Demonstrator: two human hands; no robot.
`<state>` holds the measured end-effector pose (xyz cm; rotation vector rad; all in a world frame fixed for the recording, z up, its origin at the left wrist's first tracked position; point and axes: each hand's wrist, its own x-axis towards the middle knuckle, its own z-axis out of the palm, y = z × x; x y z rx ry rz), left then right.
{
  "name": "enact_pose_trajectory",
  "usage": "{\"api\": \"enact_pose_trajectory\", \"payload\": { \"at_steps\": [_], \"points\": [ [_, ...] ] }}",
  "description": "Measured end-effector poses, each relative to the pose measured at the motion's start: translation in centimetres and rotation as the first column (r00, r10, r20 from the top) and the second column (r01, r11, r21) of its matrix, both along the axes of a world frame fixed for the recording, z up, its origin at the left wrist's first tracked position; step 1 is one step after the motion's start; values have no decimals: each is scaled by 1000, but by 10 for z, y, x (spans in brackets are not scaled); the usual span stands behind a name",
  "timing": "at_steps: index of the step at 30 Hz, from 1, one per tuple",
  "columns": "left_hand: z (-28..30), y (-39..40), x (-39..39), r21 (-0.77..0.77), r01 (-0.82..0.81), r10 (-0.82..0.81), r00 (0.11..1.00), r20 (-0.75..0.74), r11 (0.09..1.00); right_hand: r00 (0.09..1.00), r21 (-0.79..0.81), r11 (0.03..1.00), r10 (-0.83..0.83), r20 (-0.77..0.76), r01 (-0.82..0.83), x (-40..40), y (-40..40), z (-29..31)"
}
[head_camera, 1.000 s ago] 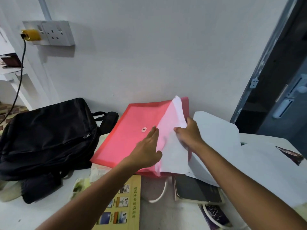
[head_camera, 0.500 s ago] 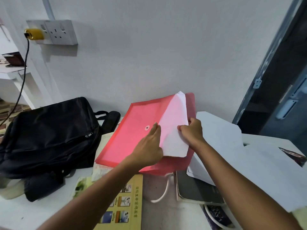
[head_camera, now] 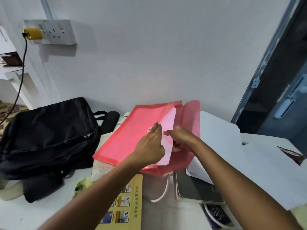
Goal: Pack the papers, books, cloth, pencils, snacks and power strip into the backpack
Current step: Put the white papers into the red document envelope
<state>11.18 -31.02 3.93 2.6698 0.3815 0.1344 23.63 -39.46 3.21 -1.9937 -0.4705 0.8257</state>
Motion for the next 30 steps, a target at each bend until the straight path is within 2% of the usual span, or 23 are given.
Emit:
{"api": "enact_pose_trajectory", "payload": {
  "at_steps": [2,3,8,10,13,14,15,17,18,20,21,22,23,24,26,28,30],
  "points": [
    [-1,0,0,13,-33,33,999,12,999,983,-107,994,19,182,0,6,-2,6],
    [0,-1,1,16,-44,44,999,26,999,978,-109,994,23,206,0,9,-2,7],
    [-5,-6,1,40,-60,57,995,79,997,996,127,988,-87,-25,89,2,9,-9],
    [-8,-8,2,30,-61,58,995,77,998,998,159,986,-42,-49,50,0,10,-13],
    [-9,-10,5,29,-69,66,994,87,997,970,-6,981,192,151,-193,-5,3,-8],
    [-11,-11,7,31,-75,72,993,91,997,948,-42,974,227,223,-223,-8,0,-2],
    [-13,-11,8,35,-81,78,992,97,996,932,-11,976,211,296,-217,-10,-4,6],
    [-19,-11,13,51,-85,80,993,82,995,930,224,970,4,367,-92,-11,-16,24],
    [-22,-11,15,55,-91,87,994,70,994,925,369,929,-150,348,11,-9,-27,33],
    [-28,-10,20,45,-105,101,992,74,993,841,541,812,-439,316,220,8,-54,41],
    [-31,-12,23,37,-103,100,992,81,994,762,535,785,-544,351,314,22,-72,38],
    [-34,-13,26,29,-103,100,991,88,994,691,460,790,-594,411,405,40,-91,28],
    [-37,-14,28,19,-100,98,991,89,995,658,297,818,-573,489,492,58,-110,15],
    [-39,-16,30,9,-97,96,992,86,995,678,76,827,-506,533,558,70,-129,1],
    [-44,-18,34,-6,-91,91,992,82,996,779,-275,771,-414,471,575,83,-159,-28],
    [-47,-21,38,-4,-85,85,993,77,996,807,-388,718,-433,401,578,81,-175,-45],
    [-49,-24,41,16,-83,82,995,63,996,786,-393,691,-448,426,607,80,-177,-53]
  ]
}}
